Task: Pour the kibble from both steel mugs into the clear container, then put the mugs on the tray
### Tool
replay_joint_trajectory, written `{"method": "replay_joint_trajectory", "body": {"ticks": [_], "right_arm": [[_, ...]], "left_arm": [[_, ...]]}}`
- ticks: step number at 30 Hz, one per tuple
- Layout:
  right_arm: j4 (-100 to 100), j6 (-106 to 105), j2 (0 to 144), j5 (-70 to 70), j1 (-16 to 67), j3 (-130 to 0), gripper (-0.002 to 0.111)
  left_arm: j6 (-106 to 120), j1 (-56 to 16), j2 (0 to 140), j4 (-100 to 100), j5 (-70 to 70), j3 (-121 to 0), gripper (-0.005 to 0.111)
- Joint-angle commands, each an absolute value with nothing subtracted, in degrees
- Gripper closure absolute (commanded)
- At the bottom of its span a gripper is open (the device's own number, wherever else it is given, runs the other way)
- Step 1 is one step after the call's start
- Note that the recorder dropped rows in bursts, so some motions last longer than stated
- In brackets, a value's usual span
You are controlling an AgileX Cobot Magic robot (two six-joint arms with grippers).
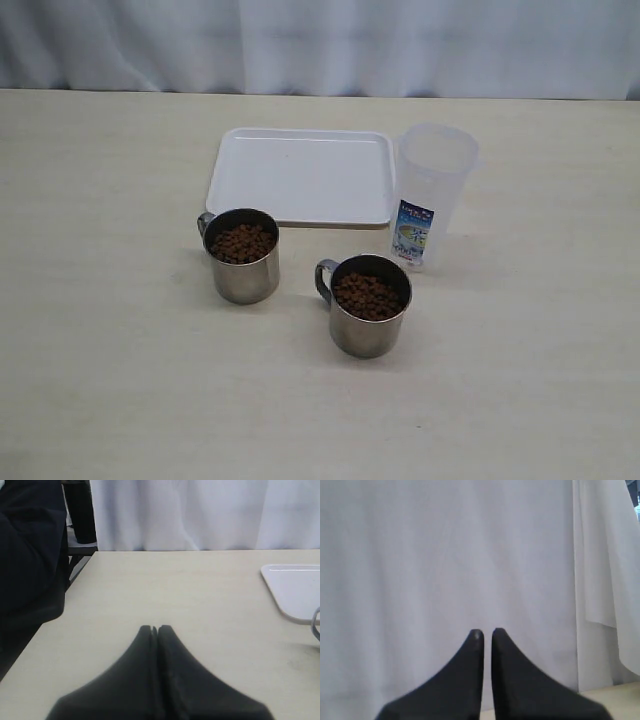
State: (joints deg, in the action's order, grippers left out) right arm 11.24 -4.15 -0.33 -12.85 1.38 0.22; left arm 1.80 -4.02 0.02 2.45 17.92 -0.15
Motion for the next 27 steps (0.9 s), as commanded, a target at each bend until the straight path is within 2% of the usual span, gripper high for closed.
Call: {"method": "replay_joint_trajectory", "body": {"ticks": [1, 8, 12, 19, 27], "right_arm": [[11.5, 1.7, 0.0, -13.1, 1.5, 0.0, 0.104], [10.9, 5.6, 0.0, 2.1, 1.5, 0.0, 0.104], [15.4, 3.2, 0.0, 6.3, 3.4, 0.0, 0.104], [31.4, -18.4, 3.7, 4.2, 18.5, 0.0, 0.104], [33.8, -22.0, 22.1, -2.7, 36.5, 0.0, 0.104]], "left_arm": [[1.6, -4.0, 0.0, 2.3, 17.5, 0.0, 0.107], [1.6, -4.0, 0.0, 2.3, 17.5, 0.0, 0.107], [1.6, -4.0, 0.0, 2.3, 17.5, 0.0, 0.107], [1.6, -4.0, 0.0, 2.3, 17.5, 0.0, 0.107], [1.6, -4.0, 0.0, 2.3, 17.7, 0.0, 0.107]]}}
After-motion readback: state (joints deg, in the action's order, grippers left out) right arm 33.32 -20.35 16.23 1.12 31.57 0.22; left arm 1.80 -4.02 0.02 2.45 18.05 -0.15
